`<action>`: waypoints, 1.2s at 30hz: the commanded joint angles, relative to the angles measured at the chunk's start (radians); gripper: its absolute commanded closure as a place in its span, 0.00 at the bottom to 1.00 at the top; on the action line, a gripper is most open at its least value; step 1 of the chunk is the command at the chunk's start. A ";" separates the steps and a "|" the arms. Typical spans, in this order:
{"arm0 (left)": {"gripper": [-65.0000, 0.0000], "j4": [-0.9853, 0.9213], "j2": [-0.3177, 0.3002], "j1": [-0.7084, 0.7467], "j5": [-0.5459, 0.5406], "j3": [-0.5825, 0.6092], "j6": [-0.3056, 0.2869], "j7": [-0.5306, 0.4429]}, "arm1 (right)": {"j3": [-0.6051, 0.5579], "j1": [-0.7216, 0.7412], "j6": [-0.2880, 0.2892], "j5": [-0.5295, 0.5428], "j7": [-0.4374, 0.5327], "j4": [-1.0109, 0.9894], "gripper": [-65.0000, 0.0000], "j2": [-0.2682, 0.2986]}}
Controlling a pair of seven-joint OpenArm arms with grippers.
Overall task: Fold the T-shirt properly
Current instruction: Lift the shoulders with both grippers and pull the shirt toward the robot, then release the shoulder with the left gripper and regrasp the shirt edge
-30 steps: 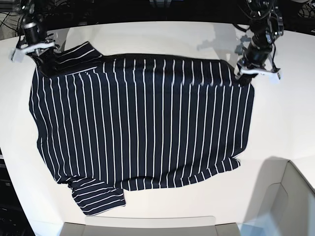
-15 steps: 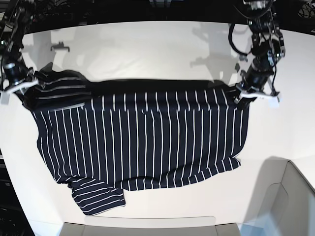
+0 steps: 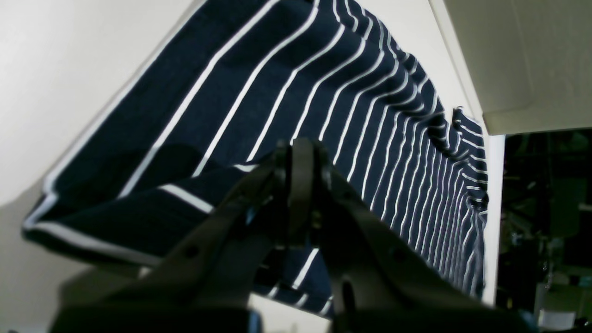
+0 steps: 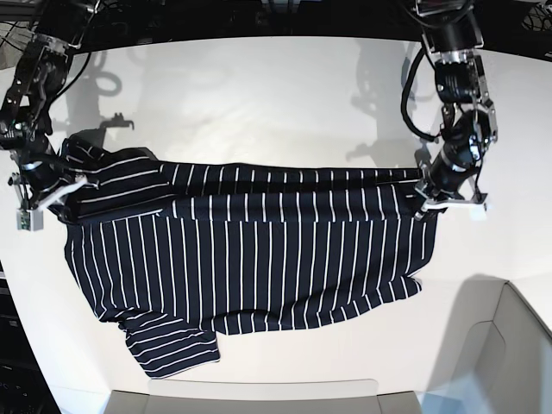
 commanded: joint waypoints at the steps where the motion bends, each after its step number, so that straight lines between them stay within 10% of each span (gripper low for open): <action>1: 1.00 0.000 -0.038 -0.041 -0.003 0.022 -0.003 -0.023 | 0.003 0.025 -0.001 -0.002 0.028 0.006 1.00 0.012; 19: 1.00 -0.104 -0.104 -0.161 -0.005 0.108 -0.005 0.022 | -0.088 0.143 -0.003 -0.005 0.026 -0.140 1.00 0.014; 24: 0.79 0.109 -0.125 -0.046 0.006 0.106 -0.005 0.065 | -0.088 0.134 -0.003 -0.005 0.026 -0.141 1.00 0.012; 36: 0.71 0.235 -0.091 0.076 0.736 0.292 -0.005 -0.012 | -0.088 0.123 -0.001 -0.005 0.026 -0.141 1.00 0.010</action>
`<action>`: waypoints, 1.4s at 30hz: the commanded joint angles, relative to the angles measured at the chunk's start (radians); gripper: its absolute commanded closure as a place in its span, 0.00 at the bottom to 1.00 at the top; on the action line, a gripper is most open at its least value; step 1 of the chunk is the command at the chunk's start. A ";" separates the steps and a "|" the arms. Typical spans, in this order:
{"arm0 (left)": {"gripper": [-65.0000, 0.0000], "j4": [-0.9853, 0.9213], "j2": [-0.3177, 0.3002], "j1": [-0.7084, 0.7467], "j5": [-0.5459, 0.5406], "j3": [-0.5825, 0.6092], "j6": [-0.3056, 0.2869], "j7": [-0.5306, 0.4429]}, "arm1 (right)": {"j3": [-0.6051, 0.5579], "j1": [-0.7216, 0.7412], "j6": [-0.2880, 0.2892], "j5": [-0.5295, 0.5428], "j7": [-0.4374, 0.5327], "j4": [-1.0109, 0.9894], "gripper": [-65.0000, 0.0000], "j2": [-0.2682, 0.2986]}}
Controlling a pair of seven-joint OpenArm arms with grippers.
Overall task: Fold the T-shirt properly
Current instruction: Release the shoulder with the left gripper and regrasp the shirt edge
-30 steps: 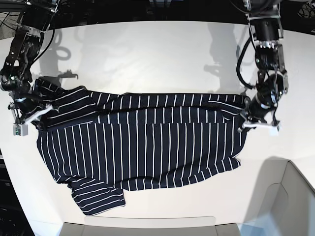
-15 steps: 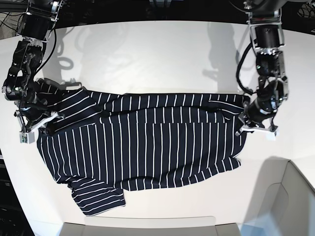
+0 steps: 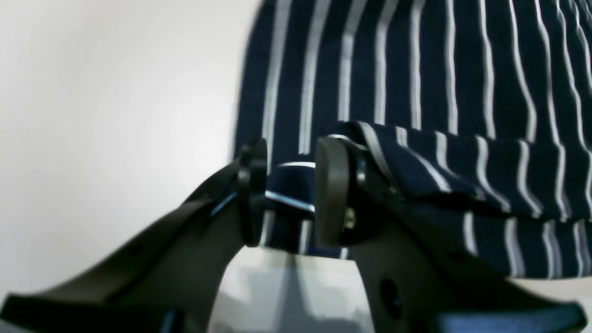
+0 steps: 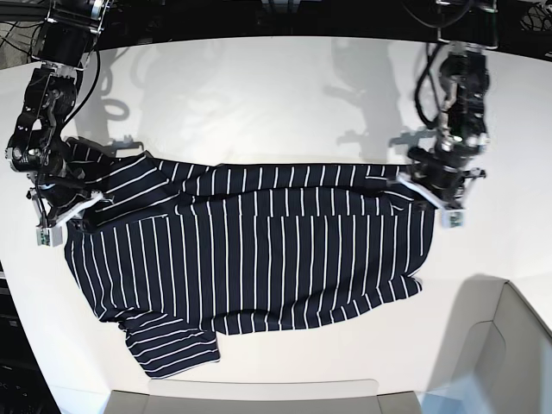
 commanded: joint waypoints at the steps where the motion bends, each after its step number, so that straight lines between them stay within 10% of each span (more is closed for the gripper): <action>1: 0.71 0.022 0.005 0.011 0.065 0.007 0.005 -0.044 | 0.005 0.020 0.003 0.014 0.025 0.017 1.00 0.018; 13: 0.71 0.000 0.125 0.183 0.802 0.058 0.000 -0.333 | 0.004 0.007 0.004 0.014 0.025 0.017 1.00 0.021; 23: 0.71 -0.153 0.133 0.180 1.140 0.093 0.000 -0.431 | 0.010 -0.024 0.004 0.015 0.025 0.017 1.00 0.017; 42: 0.71 -0.265 0.131 0.174 1.313 0.085 -0.003 -0.412 | 0.010 -0.035 0.004 0.015 0.025 0.017 1.00 0.021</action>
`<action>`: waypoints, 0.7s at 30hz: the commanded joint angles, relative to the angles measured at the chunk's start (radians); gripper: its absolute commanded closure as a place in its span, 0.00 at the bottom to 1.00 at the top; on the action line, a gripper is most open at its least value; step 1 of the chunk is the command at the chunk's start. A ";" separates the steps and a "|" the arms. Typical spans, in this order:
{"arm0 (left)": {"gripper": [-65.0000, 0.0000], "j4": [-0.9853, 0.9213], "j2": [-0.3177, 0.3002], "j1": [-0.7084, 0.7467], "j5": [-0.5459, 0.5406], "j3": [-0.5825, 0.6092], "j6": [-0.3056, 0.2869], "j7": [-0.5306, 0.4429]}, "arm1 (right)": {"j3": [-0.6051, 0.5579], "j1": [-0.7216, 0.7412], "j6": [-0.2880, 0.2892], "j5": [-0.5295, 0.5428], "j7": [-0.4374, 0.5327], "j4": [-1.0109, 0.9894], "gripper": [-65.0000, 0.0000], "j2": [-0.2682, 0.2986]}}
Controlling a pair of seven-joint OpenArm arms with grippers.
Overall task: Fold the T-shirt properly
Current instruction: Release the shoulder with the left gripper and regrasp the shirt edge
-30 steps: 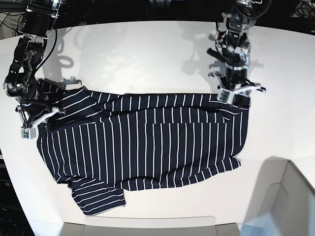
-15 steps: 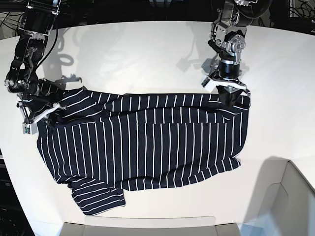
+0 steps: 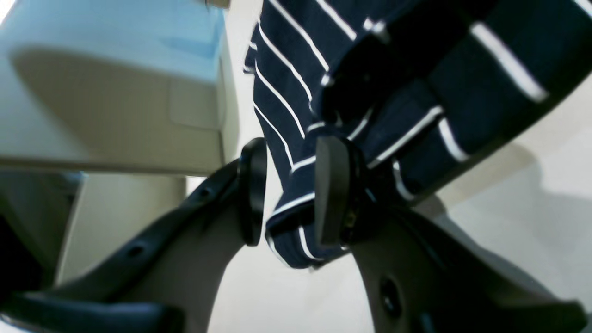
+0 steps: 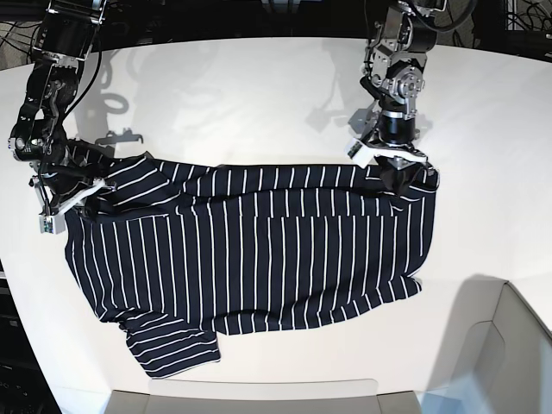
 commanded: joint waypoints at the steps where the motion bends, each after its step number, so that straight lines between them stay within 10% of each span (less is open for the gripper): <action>1: 0.71 -0.029 -0.014 -0.001 0.074 -0.007 -0.017 0.062 | 0.002 0.019 0.004 0.014 0.020 0.017 1.00 0.020; 10: 0.71 0.038 0.006 -0.002 0.131 -0.062 -0.278 0.057 | -0.001 0.022 0.004 0.019 0.020 0.018 1.00 0.018; 18: 0.71 0.321 0.249 -0.064 -0.171 -0.390 -0.713 0.125 | 0.005 0.017 0.004 0.019 0.019 0.018 1.00 0.018; 21: 0.71 0.382 0.348 -0.130 -0.212 -0.493 -0.736 0.206 | 0.002 0.006 0.004 0.019 0.019 0.018 1.00 0.017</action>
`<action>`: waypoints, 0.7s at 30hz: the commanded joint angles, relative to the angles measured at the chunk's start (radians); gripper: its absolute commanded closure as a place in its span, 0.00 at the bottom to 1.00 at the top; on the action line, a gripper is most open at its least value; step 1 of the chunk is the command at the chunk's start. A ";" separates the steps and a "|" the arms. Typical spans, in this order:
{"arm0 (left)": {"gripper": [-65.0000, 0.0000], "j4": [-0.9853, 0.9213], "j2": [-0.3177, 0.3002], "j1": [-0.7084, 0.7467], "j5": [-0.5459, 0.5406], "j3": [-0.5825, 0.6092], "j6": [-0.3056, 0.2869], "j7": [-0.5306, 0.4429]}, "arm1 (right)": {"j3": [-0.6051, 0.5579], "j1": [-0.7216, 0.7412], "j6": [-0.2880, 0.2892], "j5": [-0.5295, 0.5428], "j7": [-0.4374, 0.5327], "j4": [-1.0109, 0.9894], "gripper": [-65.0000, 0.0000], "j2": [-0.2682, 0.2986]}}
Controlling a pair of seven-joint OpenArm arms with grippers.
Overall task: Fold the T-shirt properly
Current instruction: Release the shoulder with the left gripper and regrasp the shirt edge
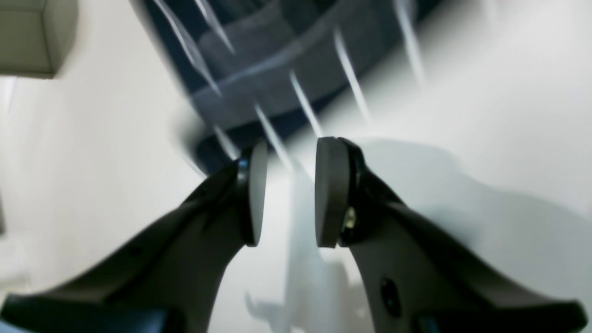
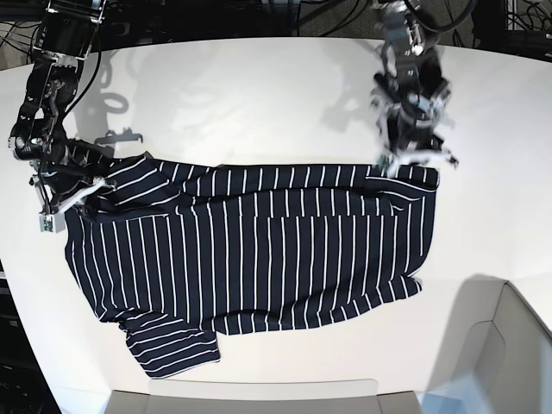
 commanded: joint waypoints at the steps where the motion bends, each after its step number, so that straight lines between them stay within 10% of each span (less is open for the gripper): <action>1: 0.71 0.044 0.007 -0.035 -0.019 -0.025 0.004 0.026 | 0.003 0.013 0.004 0.012 0.018 0.018 1.00 0.014; 12: 0.71 0.140 -0.025 -0.196 -0.389 -0.039 0.004 0.640 | 0.006 0.013 0.004 0.012 0.018 0.020 1.00 0.013; 21: 0.71 0.124 -0.024 -0.260 -0.801 -0.338 0.004 0.915 | 0.009 0.013 0.004 0.012 0.018 0.020 1.00 0.017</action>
